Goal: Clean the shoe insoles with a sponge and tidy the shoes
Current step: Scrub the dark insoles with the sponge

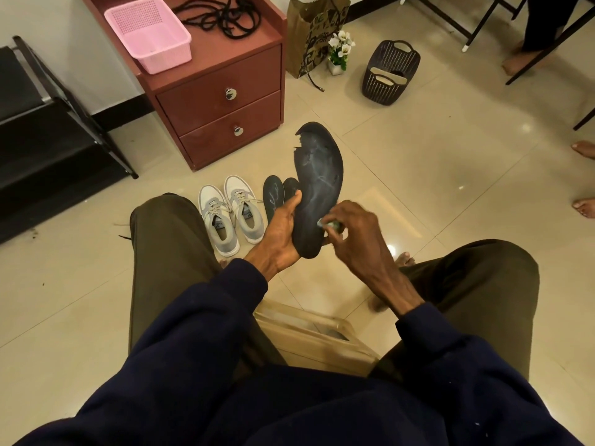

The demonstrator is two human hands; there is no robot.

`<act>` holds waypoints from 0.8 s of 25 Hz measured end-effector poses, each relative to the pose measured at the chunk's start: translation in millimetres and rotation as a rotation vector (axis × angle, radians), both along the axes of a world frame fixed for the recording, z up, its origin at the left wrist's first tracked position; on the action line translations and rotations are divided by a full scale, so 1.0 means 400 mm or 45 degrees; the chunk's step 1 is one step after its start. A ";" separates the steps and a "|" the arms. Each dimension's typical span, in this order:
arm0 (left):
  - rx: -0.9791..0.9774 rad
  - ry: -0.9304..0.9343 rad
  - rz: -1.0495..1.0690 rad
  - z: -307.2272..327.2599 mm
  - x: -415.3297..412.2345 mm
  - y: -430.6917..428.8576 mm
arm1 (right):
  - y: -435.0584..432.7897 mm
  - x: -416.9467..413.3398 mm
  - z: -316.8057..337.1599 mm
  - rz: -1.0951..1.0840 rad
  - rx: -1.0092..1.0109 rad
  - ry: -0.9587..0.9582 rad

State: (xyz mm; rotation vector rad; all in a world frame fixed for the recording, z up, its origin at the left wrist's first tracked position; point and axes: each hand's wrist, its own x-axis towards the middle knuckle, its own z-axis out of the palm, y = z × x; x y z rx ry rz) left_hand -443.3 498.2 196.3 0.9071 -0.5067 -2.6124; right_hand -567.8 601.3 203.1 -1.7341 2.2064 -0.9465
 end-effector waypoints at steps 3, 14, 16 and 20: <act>-0.012 -0.026 -0.010 0.003 -0.001 0.002 | -0.006 0.040 0.006 0.227 0.000 0.006; -0.063 -0.094 -0.138 -0.023 0.002 0.008 | -0.016 0.024 0.016 0.242 -0.038 0.077; -0.027 -0.066 -0.165 -0.019 -0.004 0.019 | -0.017 -0.022 0.006 0.007 -0.041 0.099; -0.068 -0.113 -0.158 -0.022 -0.006 0.017 | -0.006 -0.005 0.011 0.106 0.038 -0.025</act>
